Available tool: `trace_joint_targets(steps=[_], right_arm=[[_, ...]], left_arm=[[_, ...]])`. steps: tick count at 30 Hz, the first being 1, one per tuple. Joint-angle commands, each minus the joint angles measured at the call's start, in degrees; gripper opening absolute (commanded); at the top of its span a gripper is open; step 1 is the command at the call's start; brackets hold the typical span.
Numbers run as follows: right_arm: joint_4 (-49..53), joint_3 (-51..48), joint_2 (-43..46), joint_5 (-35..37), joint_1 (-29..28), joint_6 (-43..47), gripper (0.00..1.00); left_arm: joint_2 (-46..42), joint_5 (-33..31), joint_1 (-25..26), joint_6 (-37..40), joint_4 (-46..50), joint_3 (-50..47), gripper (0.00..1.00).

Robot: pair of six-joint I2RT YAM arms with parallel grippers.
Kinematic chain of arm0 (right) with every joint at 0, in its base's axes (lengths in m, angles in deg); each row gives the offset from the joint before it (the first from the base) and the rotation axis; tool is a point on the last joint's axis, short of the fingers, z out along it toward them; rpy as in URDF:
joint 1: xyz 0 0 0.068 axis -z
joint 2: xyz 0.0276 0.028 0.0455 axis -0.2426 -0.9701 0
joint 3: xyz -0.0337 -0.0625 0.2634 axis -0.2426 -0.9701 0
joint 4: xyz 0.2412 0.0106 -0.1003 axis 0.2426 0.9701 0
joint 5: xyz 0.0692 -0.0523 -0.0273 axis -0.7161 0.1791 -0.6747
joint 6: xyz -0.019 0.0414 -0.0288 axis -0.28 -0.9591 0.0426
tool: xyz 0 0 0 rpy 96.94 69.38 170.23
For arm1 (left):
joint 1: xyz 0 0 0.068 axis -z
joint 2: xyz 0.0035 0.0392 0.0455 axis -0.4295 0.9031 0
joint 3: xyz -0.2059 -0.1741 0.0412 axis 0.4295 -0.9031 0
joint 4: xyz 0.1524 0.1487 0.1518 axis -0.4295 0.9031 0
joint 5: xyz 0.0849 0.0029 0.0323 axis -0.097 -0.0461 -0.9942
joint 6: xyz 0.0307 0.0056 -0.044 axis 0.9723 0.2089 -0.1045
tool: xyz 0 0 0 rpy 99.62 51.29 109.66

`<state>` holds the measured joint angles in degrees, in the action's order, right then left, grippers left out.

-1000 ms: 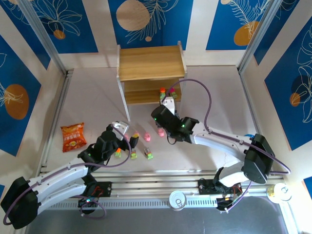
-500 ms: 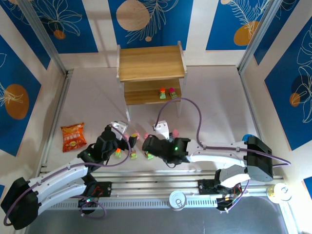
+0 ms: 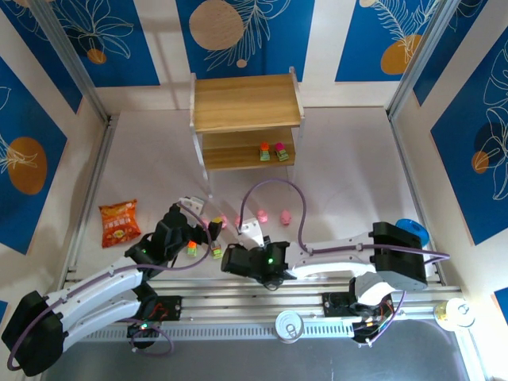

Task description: Place and organize the plastic toys onto the shelf

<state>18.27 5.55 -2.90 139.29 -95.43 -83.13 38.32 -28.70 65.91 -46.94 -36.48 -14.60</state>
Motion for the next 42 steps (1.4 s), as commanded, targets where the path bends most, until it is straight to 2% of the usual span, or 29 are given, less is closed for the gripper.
trace_joint_targets(steps=[1,15,29,42], right_arm=[[-2.17,-0.47,-2.83,-2.17,-0.45,-2.62,0.58],[-6.19,-0.12,-10.03,-5.43,0.55,-3.09,0.59],[-13.85,-2.77,-12.11,-3.82,2.26,1.1,0.58],[-15.96,-3.76,-12.93,-4.44,3.34,1.95,0.51]], left_arm=[[-1.2,0.92,-0.89,-0.74,0.57,1.11,1.0],[-1.95,1.33,-1.75,-1.44,0.8,0.83,1.0],[-1.7,2.52,-2.2,-1.8,0.48,0.65,1.0],[-1.76,2.47,-2.28,-1.98,0.48,0.65,1.0]])
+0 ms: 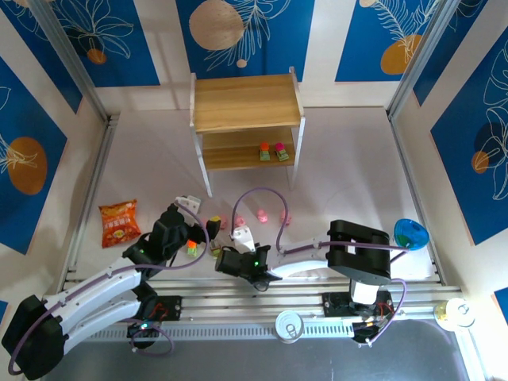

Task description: Place and organize the plastic toys onto the shelf

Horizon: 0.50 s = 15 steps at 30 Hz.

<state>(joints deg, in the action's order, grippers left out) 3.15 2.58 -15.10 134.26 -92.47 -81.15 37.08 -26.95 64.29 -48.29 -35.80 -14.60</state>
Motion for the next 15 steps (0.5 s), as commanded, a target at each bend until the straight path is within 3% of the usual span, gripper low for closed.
trace_joint_targets(steps=[1,15], right_arm=[[-0.65,-0.66,-0.88,0.48,0.5,-0.18,0.5],[-0.54,-1.21,-1.07,-0.23,0.74,-0.77,0.41]], left_arm=[[-0.52,0.67,-0.78,-0.63,-0.16,0.65,0.99],[-0.26,0.86,-0.88,-0.74,-0.02,0.65,1.0]])
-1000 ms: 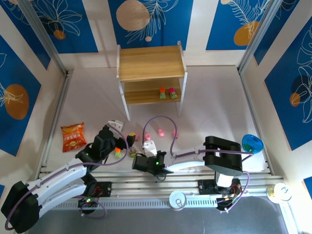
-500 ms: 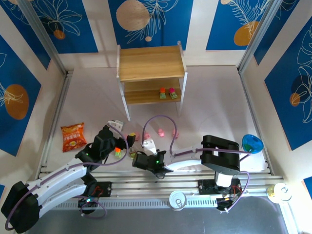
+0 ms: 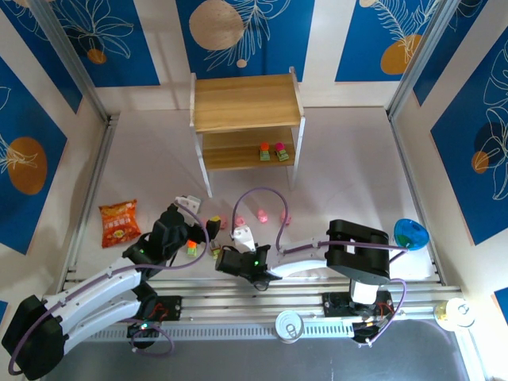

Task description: Place and organize the plastic toys onto the shelf

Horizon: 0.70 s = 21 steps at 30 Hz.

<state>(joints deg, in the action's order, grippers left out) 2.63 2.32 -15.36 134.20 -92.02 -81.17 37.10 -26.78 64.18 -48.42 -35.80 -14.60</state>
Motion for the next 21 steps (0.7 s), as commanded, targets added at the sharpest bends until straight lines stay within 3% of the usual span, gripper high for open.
trace_joint_targets(steps=[1,10,21], right_arm=[[-0.01,-0.95,-0.85,-0.22,0.22,-0.76,0.41],[0.24,-0.29,-1.73,-1.09,0.47,-0.52,0.43],[2.1,-0.98,1.22,1.66,-0.2,-1.85,0.34]], left_arm=[[-0.29,0.73,-0.86,-0.63,-0.02,0.65,1.0],[-0.27,0.85,-0.9,-0.71,0.04,0.65,1.0],[-0.31,0.99,-1.03,-0.71,-0.1,0.65,1.0]])
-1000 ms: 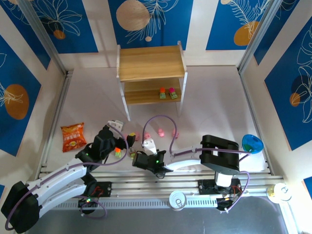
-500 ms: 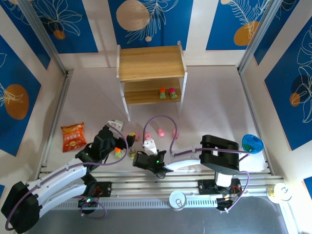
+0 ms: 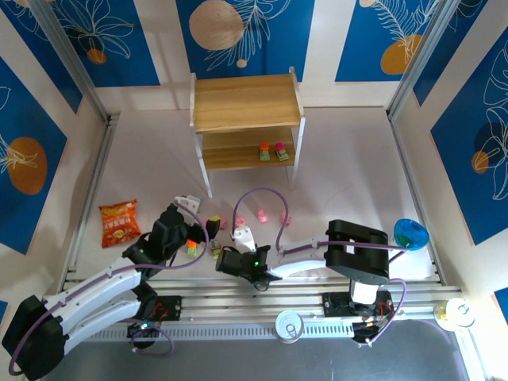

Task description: Place and organize the plastic toys onto the shelf

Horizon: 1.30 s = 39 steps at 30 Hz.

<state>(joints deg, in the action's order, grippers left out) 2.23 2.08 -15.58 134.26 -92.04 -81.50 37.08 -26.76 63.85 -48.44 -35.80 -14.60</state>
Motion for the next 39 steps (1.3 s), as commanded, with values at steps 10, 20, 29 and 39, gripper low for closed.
trace_joint_targets(steps=[10,20,29,39], right_arm=[[10.13,-0.26,7.97,4.71,0.13,-2.75,0.34],[12.97,-0.66,17.77,5.87,5.25,2.86,0.34],[10.18,3.08,19.69,4.58,11.2,10.47,0.34],[7.46,8.79,17.09,1.57,16.43,15.29,0.34]], left_arm=[[-0.58,4.22,-0.67,0.0,-2.04,0.13,1.0],[-0.25,7.74,-0.51,0.28,-3.76,-0.05,1.0],[2.63,12.01,-0.1,0.45,-5.54,0.63,1.0],[4.1,12.95,0.64,0.56,-6.13,1.18,1.0]])
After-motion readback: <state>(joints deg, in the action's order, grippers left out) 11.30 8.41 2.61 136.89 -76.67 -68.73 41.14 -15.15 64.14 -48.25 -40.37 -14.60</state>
